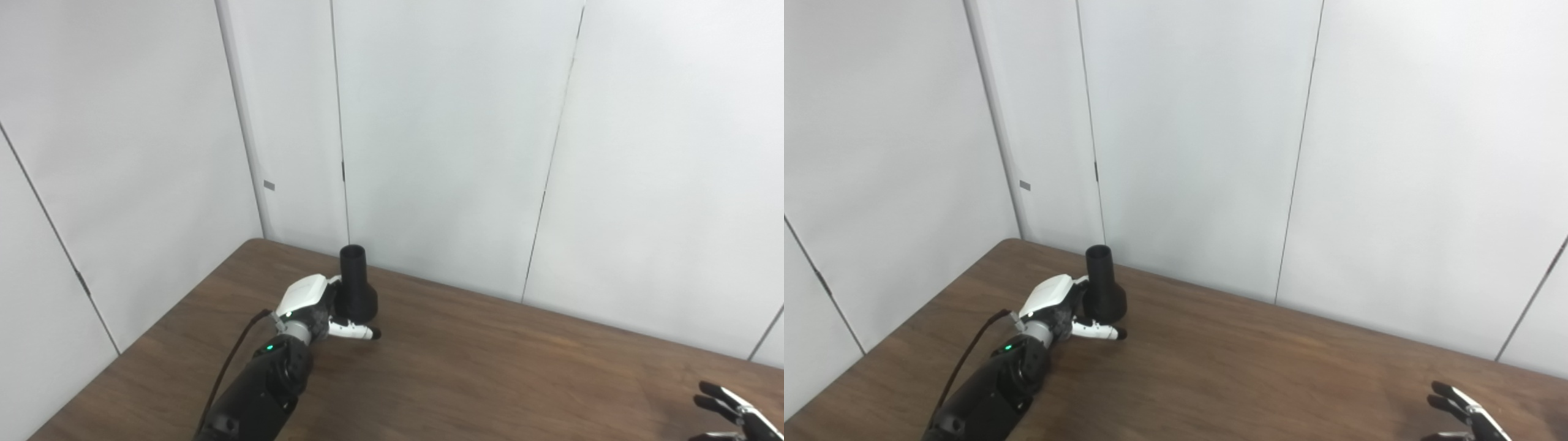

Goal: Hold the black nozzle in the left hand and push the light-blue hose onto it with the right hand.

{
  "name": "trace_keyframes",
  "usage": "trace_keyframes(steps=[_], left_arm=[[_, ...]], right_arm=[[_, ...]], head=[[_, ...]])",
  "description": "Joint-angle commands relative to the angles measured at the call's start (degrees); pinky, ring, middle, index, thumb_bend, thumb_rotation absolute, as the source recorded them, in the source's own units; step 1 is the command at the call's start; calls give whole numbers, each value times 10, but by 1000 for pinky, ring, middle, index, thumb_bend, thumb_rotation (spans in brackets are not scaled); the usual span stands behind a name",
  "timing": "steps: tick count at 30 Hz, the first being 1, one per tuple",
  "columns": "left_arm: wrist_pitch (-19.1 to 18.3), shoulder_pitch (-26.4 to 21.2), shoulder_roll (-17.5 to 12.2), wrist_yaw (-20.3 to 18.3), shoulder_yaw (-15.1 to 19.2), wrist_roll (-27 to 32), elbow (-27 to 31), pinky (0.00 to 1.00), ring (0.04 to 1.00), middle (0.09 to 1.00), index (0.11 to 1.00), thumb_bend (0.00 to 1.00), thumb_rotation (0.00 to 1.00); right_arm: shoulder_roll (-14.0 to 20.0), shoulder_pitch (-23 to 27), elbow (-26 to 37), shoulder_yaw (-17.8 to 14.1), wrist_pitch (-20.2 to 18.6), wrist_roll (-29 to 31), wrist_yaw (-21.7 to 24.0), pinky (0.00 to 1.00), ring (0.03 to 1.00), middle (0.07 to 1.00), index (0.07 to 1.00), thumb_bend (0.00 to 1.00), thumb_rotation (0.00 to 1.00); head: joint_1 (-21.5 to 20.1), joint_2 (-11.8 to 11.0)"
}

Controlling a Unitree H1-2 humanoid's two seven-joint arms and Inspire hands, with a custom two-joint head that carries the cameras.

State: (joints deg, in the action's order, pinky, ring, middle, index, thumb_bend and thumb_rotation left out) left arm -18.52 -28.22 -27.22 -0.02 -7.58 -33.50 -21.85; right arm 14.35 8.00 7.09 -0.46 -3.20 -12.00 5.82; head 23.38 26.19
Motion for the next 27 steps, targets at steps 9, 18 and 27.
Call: trace_keyframes(steps=[9,18,27], left_arm=[[14,-28,6,3,-3,12,-35,948,966,905,895,992,410],[82,-33,26,72,16,33,-83,562,556,542,545,661,78],[98,-34,9,88,-46,-18,-119,575,598,548,446,517,0]], right_arm=[[6,7,43,0,-9,1,1,422,567,810,852,713,72],[4,2,74,1,-41,1,9,432,579,824,859,679,33],[0,4,89,2,-52,2,7,424,581,826,861,633,6]], head=[[-3,7],[-3,17],[-5,26]])
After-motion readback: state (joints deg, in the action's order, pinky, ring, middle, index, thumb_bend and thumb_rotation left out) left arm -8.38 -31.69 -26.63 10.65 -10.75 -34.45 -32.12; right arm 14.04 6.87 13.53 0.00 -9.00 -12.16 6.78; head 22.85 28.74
